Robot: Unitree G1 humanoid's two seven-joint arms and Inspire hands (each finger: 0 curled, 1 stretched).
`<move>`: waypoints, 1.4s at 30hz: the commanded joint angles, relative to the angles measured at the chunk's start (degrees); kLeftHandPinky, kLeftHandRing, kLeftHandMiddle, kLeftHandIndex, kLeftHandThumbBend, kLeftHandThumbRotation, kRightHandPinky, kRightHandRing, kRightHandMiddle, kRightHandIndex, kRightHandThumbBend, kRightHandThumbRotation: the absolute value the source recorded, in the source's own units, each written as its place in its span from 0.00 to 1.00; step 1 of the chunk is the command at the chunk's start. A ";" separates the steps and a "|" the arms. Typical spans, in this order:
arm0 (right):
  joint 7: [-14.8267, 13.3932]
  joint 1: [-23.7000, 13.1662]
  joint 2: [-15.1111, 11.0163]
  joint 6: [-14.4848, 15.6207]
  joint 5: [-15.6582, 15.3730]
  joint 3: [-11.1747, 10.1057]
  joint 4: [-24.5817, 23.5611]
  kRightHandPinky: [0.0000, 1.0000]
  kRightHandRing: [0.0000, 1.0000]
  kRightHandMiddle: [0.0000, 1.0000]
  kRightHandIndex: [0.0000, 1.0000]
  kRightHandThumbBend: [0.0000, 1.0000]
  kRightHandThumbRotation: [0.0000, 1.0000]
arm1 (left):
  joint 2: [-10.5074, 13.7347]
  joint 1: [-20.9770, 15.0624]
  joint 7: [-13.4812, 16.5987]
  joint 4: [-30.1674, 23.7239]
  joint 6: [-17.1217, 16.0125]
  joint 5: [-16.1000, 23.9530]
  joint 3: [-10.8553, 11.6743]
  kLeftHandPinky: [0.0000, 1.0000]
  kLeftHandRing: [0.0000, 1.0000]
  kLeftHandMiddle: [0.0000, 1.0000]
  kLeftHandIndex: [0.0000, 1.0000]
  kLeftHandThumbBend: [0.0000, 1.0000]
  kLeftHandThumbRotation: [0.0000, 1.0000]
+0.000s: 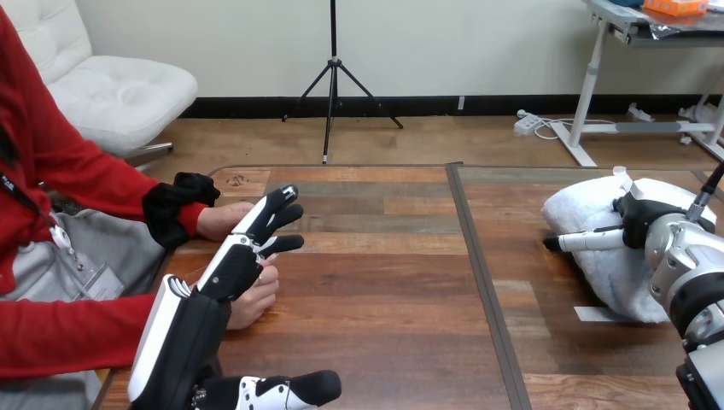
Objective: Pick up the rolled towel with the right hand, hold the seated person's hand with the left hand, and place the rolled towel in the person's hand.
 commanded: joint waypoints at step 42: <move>-4.72 3.20 2.88 -1.49 4.75 -4.11 -0.12 0.39 0.70 0.78 0.78 0.91 0.31 | 1.24 -1.40 -3.36 -4.11 -0.65 -5.21 -1.03 0.78 0.89 0.93 0.90 1.00 0.50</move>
